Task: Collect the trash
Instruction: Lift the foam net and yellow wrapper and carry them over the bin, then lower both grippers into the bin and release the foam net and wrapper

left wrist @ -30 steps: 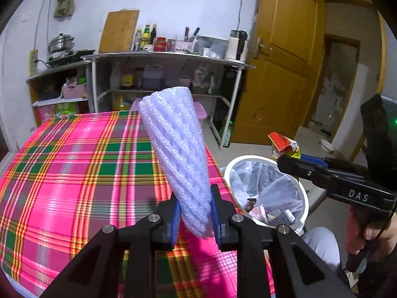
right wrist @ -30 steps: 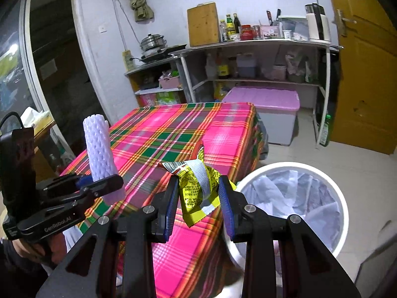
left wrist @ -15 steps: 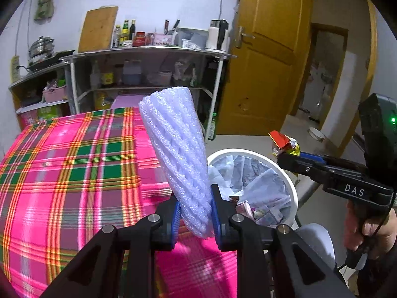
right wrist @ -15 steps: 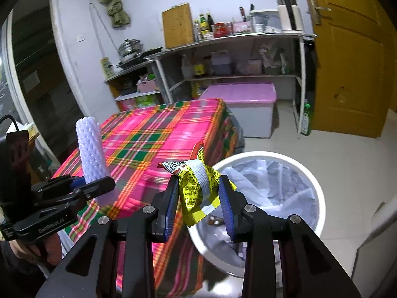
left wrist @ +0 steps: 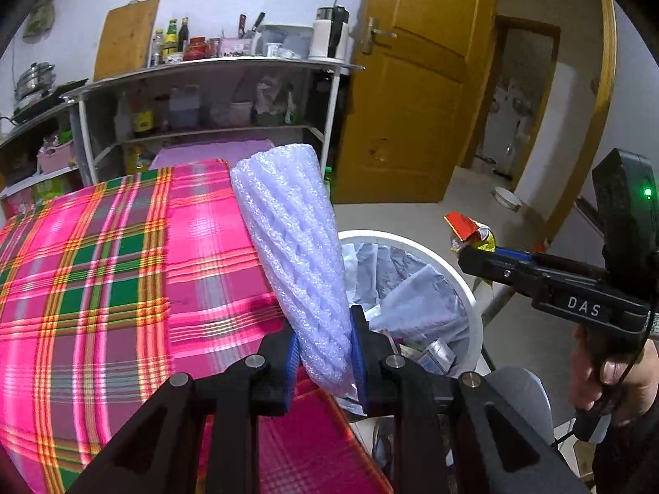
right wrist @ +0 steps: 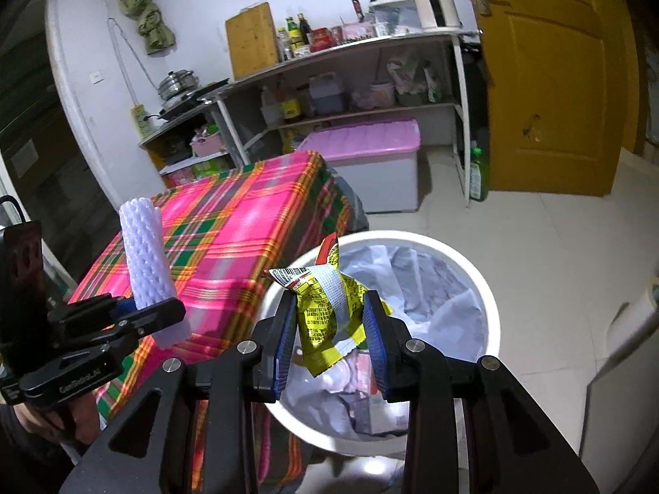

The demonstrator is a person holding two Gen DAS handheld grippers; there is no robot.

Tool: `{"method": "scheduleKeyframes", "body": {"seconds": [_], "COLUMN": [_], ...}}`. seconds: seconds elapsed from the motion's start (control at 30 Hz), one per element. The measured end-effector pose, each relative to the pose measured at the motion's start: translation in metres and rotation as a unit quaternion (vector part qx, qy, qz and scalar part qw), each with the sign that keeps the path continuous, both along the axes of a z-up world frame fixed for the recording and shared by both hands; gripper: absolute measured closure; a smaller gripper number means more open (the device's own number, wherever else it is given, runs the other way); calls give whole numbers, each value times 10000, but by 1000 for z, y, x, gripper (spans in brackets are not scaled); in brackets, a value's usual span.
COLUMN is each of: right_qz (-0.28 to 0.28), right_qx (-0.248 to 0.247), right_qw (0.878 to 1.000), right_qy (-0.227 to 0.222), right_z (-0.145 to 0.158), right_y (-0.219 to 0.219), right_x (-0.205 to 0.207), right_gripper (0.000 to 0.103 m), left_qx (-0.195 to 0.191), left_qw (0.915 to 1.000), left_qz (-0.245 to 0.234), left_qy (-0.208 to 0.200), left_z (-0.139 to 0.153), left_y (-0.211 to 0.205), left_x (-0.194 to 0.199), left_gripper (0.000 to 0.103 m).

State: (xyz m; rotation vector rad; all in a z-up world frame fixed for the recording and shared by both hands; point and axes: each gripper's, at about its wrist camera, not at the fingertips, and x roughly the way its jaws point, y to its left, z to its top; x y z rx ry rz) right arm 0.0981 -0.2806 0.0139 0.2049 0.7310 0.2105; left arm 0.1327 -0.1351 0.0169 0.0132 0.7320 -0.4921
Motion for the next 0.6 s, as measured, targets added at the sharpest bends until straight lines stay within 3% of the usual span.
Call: {"method": "scheduleKeyframes", "body": {"seconds": [0.6], "right_qz": [-161], "right_qx": [55], "right_qw": [9978], "right_qy": [642], "right_z": [-44], "right_y": [-22], "right_x": [28], "right_gripper": [68], "left_qx": [172], "left_qw": [9971], "left_qz": [-454], "left_qy": [592], "left_z": [-44], "left_y": [-46], "left_x": [41], "left_gripper": [76]}}
